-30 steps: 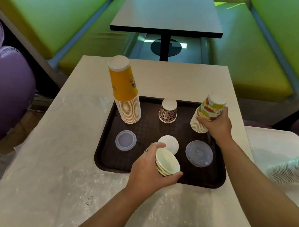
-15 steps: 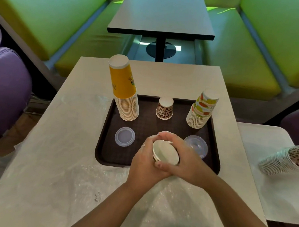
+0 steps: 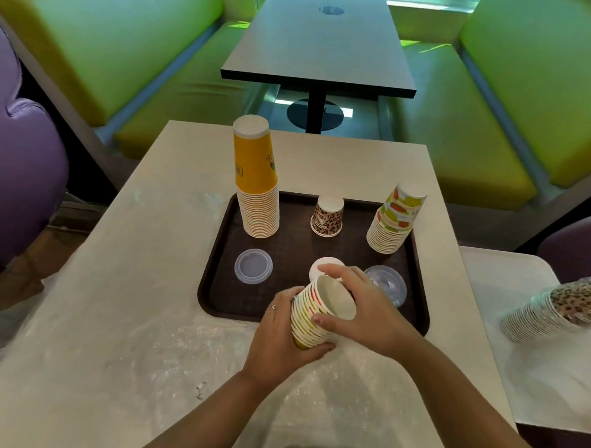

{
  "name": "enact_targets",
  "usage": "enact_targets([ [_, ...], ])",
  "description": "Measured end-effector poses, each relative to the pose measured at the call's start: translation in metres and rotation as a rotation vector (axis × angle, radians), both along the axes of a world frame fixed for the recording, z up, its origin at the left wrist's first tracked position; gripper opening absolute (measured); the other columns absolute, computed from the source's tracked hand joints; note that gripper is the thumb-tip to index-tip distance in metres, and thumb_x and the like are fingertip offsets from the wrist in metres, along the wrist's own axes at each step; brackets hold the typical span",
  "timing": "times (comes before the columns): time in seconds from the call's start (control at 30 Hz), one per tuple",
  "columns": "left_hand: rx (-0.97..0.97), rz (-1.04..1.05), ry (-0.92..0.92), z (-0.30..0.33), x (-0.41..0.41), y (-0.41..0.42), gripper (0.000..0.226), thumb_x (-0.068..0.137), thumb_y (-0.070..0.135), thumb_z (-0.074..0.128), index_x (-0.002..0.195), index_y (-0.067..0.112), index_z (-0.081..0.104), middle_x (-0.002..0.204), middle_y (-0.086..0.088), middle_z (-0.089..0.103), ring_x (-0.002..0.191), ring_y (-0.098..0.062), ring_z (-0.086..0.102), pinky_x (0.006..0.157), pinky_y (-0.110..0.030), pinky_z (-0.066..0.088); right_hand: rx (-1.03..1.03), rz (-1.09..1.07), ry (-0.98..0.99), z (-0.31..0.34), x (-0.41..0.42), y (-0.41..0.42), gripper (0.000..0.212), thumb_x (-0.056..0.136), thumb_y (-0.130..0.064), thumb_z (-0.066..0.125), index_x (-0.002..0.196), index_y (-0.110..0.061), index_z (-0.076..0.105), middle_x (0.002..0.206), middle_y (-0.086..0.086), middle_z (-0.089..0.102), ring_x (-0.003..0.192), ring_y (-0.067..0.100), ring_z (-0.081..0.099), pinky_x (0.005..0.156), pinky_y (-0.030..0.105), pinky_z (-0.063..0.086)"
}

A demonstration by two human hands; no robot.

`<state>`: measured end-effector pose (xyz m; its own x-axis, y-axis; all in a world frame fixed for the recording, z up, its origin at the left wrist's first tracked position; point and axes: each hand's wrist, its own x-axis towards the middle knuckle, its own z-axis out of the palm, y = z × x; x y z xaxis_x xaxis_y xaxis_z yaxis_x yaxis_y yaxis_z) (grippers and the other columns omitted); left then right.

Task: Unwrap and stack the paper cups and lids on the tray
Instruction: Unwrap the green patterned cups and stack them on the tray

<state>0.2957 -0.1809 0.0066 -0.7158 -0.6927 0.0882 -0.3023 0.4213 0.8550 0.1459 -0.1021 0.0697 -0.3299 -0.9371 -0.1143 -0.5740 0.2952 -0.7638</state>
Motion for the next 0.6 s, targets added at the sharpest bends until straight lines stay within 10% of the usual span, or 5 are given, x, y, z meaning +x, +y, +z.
enact_targets([
  [0.2,-0.019,-0.093,-0.109,-0.007,0.005,-0.007,0.099,0.061,0.058,0.079,0.135,0.049,0.013,0.132,0.019,0.037,0.123,-0.005,0.043,0.102,-0.033,0.046,-0.006,-0.052,-0.093,-0.002,-0.008,0.003,0.055,0.080,-0.036,0.072,0.120,-0.049,0.037,0.123,-0.017,0.042,0.113,0.009,0.047,0.080,0.017,0.052],
  [0.4,-0.185,-0.069,-0.119,0.018,-0.013,-0.007,0.123,0.047,0.087,0.058,0.145,0.039,0.000,0.156,0.016,0.005,0.143,-0.001,0.002,0.118,-0.042,0.003,0.009,-0.071,-0.111,-0.006,-0.016,0.004,0.054,0.080,-0.032,0.072,0.123,-0.046,0.041,0.124,-0.011,0.045,0.114,0.011,0.048,0.089,0.027,0.052],
  [0.6,-0.205,-0.055,-0.137,0.037,-0.039,0.003,0.104,0.059,0.076,0.051,0.145,0.025,0.024,0.144,0.011,0.042,0.132,-0.006,0.039,0.118,-0.044,0.016,0.027,-0.054,-0.074,-0.005,-0.017,0.000,0.051,0.083,-0.033,0.068,0.126,-0.040,0.042,0.119,-0.014,0.046,0.108,0.008,0.050,0.078,0.013,0.048],
])
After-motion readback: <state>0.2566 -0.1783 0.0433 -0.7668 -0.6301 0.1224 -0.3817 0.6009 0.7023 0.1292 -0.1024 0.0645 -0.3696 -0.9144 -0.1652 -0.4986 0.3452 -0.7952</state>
